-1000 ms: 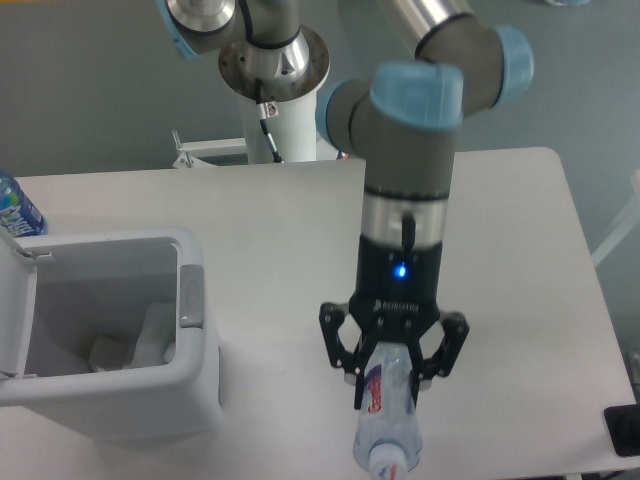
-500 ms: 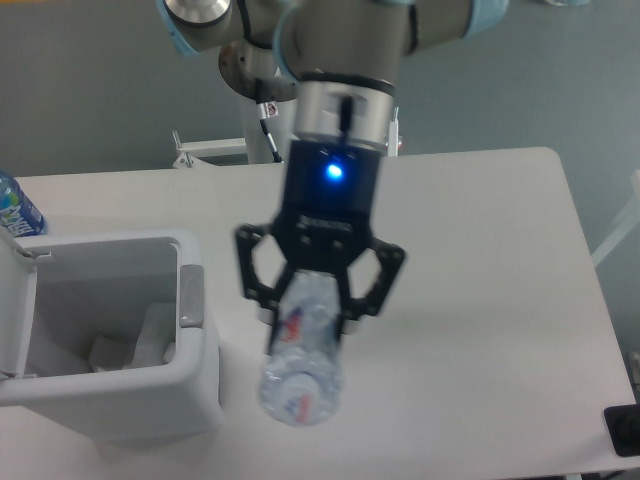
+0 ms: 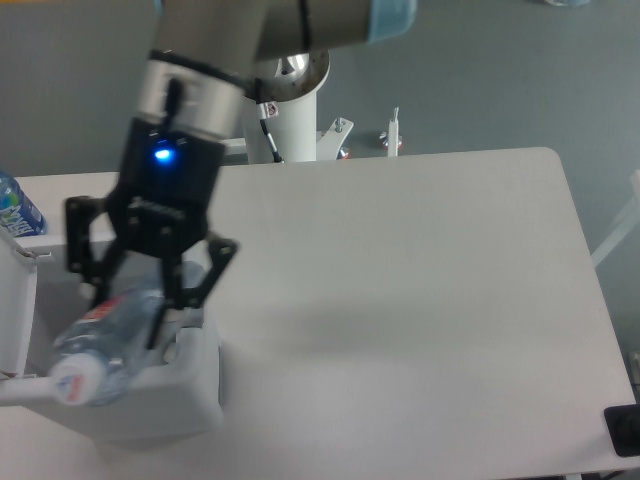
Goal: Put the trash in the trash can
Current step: 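Carry the bottle over the trash bin and lower it inside, then open the gripper to release the bottle and raise it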
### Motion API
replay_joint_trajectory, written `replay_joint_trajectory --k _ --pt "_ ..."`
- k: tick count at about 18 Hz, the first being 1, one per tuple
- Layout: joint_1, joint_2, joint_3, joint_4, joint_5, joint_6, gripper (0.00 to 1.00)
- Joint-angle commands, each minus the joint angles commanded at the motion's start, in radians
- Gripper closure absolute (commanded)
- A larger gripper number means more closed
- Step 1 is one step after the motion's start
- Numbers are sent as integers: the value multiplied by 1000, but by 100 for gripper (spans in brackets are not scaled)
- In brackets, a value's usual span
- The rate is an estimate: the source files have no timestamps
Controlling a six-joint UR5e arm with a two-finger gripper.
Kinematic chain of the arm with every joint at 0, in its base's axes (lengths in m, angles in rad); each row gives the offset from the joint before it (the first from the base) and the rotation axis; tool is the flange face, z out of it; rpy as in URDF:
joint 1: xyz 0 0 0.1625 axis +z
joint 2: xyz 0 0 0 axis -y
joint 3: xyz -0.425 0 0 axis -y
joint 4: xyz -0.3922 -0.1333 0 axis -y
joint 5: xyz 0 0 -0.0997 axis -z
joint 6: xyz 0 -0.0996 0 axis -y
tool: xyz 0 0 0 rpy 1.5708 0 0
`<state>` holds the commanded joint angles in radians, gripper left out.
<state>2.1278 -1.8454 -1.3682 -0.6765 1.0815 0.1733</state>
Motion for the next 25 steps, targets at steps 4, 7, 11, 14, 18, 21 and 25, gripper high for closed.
replay_joint_trajectory --k 4,7,11,14,18,21,25 --pt "-23 0 -52 0 0 2 45" --pt "-25 0 -62 0 5 12 0" --pt "-23 26 -61 0 5 3 0" --pt "1 28 -63 -2 5 3 0" --pt "111 52 -57 -2 5 3 0" --pt "181 81 -60 -8 30 -5 0" --pt "254 153 -74 -26 208 12 0"
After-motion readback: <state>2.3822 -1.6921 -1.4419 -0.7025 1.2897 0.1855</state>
